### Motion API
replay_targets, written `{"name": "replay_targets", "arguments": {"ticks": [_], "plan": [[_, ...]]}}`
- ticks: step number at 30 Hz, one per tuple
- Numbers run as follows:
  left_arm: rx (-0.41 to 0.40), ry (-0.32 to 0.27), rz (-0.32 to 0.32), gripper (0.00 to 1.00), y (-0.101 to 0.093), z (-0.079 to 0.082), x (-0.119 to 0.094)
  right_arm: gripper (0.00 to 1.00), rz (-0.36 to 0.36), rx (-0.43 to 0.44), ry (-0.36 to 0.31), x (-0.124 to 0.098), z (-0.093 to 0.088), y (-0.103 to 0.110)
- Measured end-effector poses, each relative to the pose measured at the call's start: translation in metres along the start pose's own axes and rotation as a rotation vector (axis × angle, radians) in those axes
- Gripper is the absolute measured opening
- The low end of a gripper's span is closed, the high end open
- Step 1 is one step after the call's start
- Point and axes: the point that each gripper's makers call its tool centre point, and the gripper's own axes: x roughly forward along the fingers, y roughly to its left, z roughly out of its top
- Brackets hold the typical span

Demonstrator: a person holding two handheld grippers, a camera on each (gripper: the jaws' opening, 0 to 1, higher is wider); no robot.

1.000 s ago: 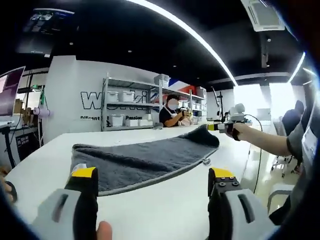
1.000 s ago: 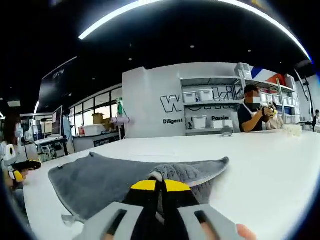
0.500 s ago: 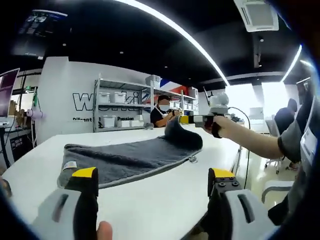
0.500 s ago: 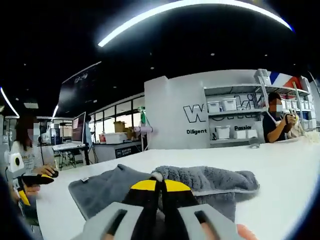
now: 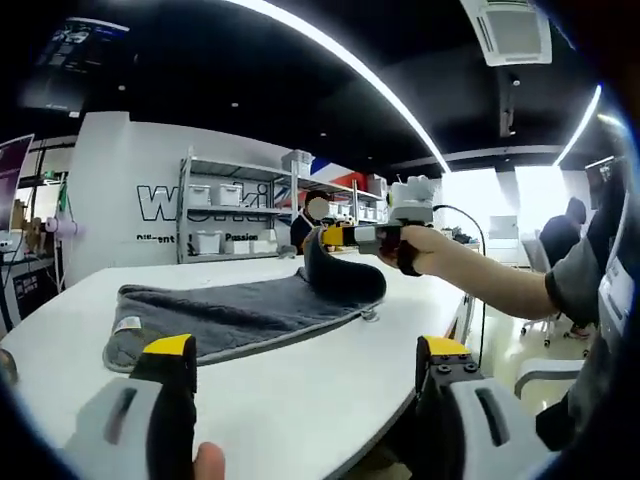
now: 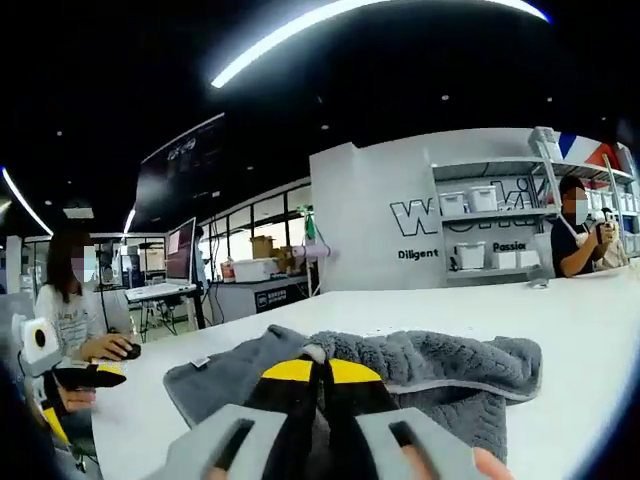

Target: Fold the towel on the table until its edges align and the towel forms a compact rectangular stack.

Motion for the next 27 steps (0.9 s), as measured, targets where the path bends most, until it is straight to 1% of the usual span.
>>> {"name": "replay_targets", "arguments": {"ticks": [3, 9, 18, 27], "plan": [[-0.006, 0.002, -0.007, 0.95, -0.002, -0.003, 0.0, 0.03, 0.013, 0.0, -0.006, 0.006, 0.004, 0.007], [-0.008, -0.001, -0.016, 0.95, -0.003, -0.003, -0.003, 0.03, 0.033, -0.007, -0.016, 0.016, 0.01, 0.019], [0.003, 0.0, -0.017, 0.95, 0.003, -0.002, -0.004, 0.03, 0.073, -0.002, 0.006, 0.034, 0.005, 0.041], [0.002, 0.009, -0.018, 0.95, 0.009, -0.005, -0.006, 0.03, 0.097, 0.0, 0.022, 0.049, 0.002, 0.055]]}}
